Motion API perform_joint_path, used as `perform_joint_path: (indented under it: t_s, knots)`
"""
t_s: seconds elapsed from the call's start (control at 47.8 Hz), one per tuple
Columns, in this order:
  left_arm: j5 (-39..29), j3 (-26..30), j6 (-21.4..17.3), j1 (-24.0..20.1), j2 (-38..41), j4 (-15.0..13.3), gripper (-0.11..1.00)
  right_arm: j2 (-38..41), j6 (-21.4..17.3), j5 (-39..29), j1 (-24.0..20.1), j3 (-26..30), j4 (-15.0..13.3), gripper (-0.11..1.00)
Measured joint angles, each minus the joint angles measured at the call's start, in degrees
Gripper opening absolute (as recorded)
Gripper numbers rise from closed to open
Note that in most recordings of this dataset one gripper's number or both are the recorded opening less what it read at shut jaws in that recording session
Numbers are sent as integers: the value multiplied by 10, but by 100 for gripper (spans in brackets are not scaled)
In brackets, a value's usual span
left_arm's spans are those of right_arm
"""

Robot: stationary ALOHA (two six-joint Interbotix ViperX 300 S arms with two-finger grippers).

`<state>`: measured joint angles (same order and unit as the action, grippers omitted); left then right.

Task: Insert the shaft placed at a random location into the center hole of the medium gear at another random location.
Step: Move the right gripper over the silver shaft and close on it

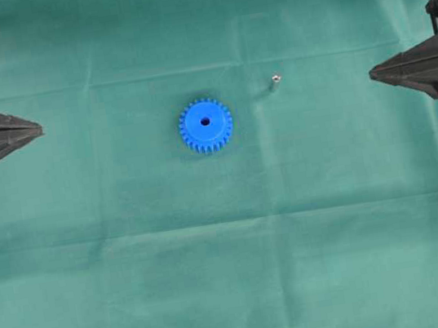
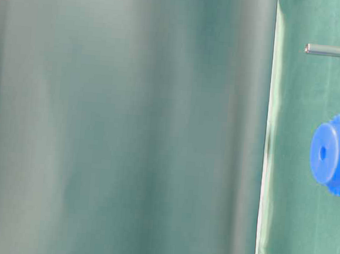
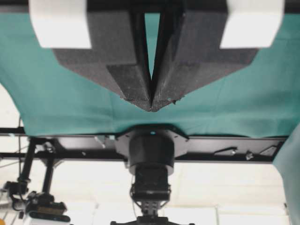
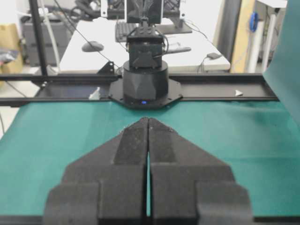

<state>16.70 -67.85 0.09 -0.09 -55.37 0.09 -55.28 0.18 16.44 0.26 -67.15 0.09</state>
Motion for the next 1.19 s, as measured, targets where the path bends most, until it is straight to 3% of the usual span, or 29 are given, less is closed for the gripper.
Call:
perform_joint_path:
  t_s: [0.146,0.46,0.586,0.732,0.816,1.192]
  knots:
    - [-25,9,4,0,-1,4,0,3,0,-9,6,1,1,1]
    - [-32,10,4,-1,-1,4,0,85,0,-12,76,1,1,1]
    - [-36,10,4,-2,-1,4,0,147,0,4,97,1,2,23]
    - [-39,10,4,-3,-1,4,0,233,0,38,116,4,3,69]
    - [-39,10,4,-4,-1,5,0,294,1,73,127,6,2,88]
    - [-40,10,3,-7,-1,5,0,498,7,158,148,40,6,87]
